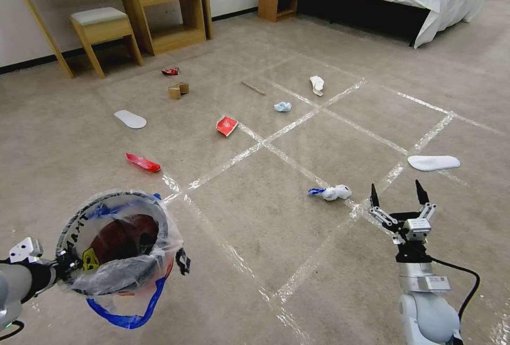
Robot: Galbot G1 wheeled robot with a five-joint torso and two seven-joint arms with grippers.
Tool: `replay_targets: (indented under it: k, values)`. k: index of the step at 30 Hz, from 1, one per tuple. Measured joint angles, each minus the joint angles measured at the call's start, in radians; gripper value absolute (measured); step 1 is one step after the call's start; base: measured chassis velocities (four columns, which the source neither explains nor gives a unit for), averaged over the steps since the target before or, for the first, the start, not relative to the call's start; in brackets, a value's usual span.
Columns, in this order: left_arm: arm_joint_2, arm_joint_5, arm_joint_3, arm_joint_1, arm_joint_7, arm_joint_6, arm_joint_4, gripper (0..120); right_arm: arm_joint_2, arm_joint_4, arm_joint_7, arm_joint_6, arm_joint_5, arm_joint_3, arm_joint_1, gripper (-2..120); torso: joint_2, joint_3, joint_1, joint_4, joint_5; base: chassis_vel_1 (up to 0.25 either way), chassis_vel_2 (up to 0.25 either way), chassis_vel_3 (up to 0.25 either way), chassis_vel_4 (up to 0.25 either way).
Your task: Pick up the trash bin and place the garbage on the floor into it.
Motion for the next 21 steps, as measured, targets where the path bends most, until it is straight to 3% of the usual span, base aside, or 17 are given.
replay_targets:
  k: [7, 21]
  values:
    - [-0.013, 0.008, 0.024, -0.010, 0.002, 0.009, 0.010, 0, 0.000, -0.004, 0.000, 0.007, 0.001, 0.001, 0.003, 100, 0.000, 0.000, 0.000, 0.0000, 0.0000, 0.000, 0.000, 0.000, 0.000]
    - [-0.043, 0.035, 0.121, -0.065, 0.023, 0.009, 0.016, 0, 0.029, 0.041, 0.004, 0.014, 0.005, 0.023, -0.007, 100, 0.000, 0.000, 0.000, 0.0000, 0.0000, 0.000, 0.000, 0.000, 0.000]
